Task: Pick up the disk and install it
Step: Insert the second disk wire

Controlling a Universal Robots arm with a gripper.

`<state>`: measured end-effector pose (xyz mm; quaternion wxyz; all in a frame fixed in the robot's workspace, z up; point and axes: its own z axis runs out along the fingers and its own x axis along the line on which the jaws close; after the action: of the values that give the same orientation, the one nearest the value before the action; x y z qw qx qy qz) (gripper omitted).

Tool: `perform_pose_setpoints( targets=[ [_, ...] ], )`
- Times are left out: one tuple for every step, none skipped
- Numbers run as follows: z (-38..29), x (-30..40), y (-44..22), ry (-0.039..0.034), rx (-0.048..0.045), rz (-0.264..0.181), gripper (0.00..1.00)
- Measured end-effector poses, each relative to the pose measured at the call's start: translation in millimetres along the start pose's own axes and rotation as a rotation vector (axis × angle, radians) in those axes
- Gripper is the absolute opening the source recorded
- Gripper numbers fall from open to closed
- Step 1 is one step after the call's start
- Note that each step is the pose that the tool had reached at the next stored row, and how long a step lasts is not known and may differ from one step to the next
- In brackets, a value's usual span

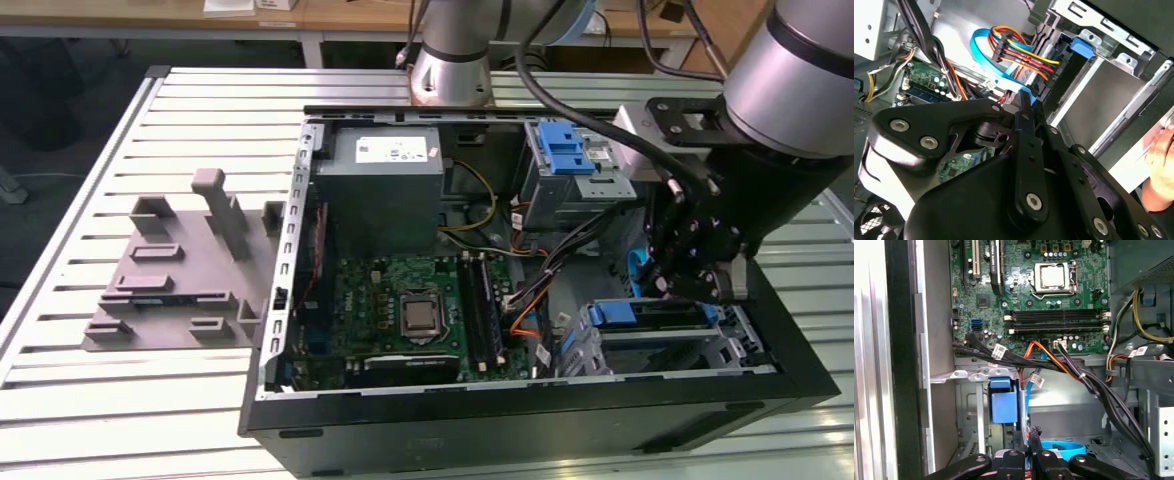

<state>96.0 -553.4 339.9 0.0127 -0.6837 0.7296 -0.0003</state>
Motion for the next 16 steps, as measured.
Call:
perform_pose_setpoints(
  targets=[
    [0.6, 1.5, -0.1, 0.0, 0.0, 0.0, 0.16],
    [1.1, 2.9, -0.2, 0.0, 0.0, 0.0, 0.16],
    [1.5, 4.0, -0.2, 0.0, 0.0, 0.0, 0.16],
    [1.7, 4.7, -0.3, 0.0, 0.0, 0.0, 0.16],
    [1.8, 5.3, -0.3, 0.0, 0.0, 0.0, 0.16],
    [1.9, 5.7, -0.3, 0.0, 0.0, 0.0, 0.16],
    [2.0, 6.1, -0.4, 0.0, 0.0, 0.0, 0.16],
    [2.2, 6.3, -0.4, -0.0001, 0.0, 0.0, 0.16],
    [2.3, 6.4, -0.4, 0.0, 0.0, 0.0, 0.16],
    [2.5, 6.5, -0.4, 0.0001, 0.0, 0.0, 0.16],
    [2.7, 6.5, -0.4, 0.0002, -0.0001, 0.0, 0.16],
    [2.8, 6.5, -0.4, 0.0002, 0.0, 0.0, 0.16],
    [3.0, 6.5, -0.5, 0.0002, 0.0, 0.0, 0.16],
    [3.1, 6.5, -0.7, 0.0001, 0.0, 0.0, 0.16],
    [3.3, 6.5, -0.9, 0.0001, 0.0, 0.0, 0.16],
    [3.4, 6.5, -1.0, 0.0002, 0.0, 0.0, 0.16]
  ],
)
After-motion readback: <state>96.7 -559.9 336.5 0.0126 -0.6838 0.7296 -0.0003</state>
